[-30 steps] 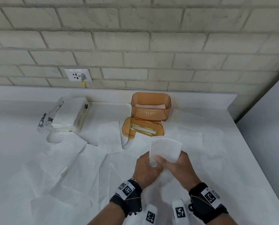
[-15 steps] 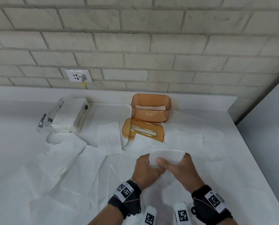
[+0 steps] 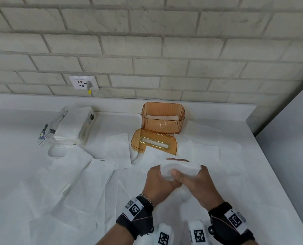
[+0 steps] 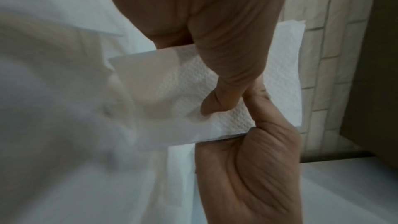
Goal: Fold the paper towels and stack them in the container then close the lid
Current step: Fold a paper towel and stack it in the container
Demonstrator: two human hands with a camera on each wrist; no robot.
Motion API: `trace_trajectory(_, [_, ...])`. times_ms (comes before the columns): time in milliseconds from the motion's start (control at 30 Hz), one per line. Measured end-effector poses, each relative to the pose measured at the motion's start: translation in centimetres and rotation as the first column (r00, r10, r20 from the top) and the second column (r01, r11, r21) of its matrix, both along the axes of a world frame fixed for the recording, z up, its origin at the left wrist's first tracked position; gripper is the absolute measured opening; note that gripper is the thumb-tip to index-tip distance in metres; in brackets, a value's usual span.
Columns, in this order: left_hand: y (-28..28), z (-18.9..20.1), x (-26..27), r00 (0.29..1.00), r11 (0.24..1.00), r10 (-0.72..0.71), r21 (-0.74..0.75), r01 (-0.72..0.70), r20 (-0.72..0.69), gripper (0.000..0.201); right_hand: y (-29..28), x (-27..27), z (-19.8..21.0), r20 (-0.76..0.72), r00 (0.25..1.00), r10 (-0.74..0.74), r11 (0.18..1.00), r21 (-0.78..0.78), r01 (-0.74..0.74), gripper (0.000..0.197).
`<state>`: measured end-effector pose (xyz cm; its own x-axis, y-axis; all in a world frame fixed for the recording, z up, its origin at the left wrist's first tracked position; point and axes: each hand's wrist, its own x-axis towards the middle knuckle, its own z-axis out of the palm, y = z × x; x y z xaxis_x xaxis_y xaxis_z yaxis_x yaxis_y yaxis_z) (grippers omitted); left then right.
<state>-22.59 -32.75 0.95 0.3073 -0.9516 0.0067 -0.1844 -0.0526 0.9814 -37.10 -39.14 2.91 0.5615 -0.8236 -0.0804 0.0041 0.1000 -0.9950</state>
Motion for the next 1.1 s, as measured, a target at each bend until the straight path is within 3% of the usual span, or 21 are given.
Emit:
trace_trajectory(133, [-0.4, 0.4, 0.2, 0.999, 1.000, -0.011, -0.003, 0.011, -0.048, 0.047, -0.5, -0.3, 0.9, 0.047, 0.999, 0.020, 1.000, -0.003, -0.020, 0.036])
trace_trajectory(333, [-0.2, -2.1, 0.3, 0.999, 0.966, -0.041, 0.257, 0.032, 0.028, 0.044, -0.4, -0.1, -0.8, -0.085, 0.990, -0.115, 0.985, 0.116, 0.125, 0.024])
trace_trajectory(500, [-0.2, -1.8, 1.6, 0.987, 0.961, 0.042, 0.276, 0.002, -0.156, 0.035, -2.2, 0.4, 1.8, 0.078, 0.968, -0.237, 0.951, 0.222, 0.215, 0.031])
trace_trajectory(567, [-0.1, -1.0, 2.8, 0.917, 0.963, 0.168, 0.258, -0.074, -0.363, 0.022, -3.8, 0.1, 2.4, 0.077, 0.946, -0.313, 0.933, 0.209, 0.292, 0.028])
trace_trajectory(633, [-0.4, -0.5, 4.1, 0.759, 0.968, 0.226, 0.229, -0.105, -0.611, 0.015, -5.2, 0.0, 2.4, 0.017, 0.943, -0.334, 0.929, 0.176, 0.326, 0.022])
trace_trajectory(700, [-0.8, -0.2, 4.9, 0.659, 0.975, 0.205, 0.211, -0.072, -0.724, 0.029, -5.9, 0.3, 2.0, -0.025, 0.958, -0.285, 0.941, 0.184, 0.285, 0.019])
trace_trajectory(800, [-2.1, 0.6, 5.6, 0.762, 0.965, 0.184, 0.261, -0.021, -0.621, 0.039, -6.4, 1.3, 0.9, -0.050, 0.967, -0.250, 0.938, 0.234, 0.255, 0.019])
trace_trajectory(900, [-4.1, 2.2, 7.4, 0.883, 0.949, 0.221, 0.302, -0.096, -0.414, 0.017, -7.4, 1.7, 0.2, -0.057, 0.962, -0.269, 0.930, 0.246, 0.274, 0.018])
trace_trajectory(1000, [-7.2, 4.3, 10.3, 0.934, 0.947, 0.239, 0.276, -0.164, -0.266, 0.008, -9.2, 1.8, 0.0, -0.079, 0.966, -0.244, 0.936, 0.241, 0.256, 0.016])
trace_trajectory(1100, [-11.3, 5.8, 13.3, 0.940, 0.938, 0.287, 0.252, -0.237, -0.183, 0.006, -11.5, 2.0, 0.2, -0.074, 0.963, -0.257, 0.938, 0.222, 0.267, 0.015])
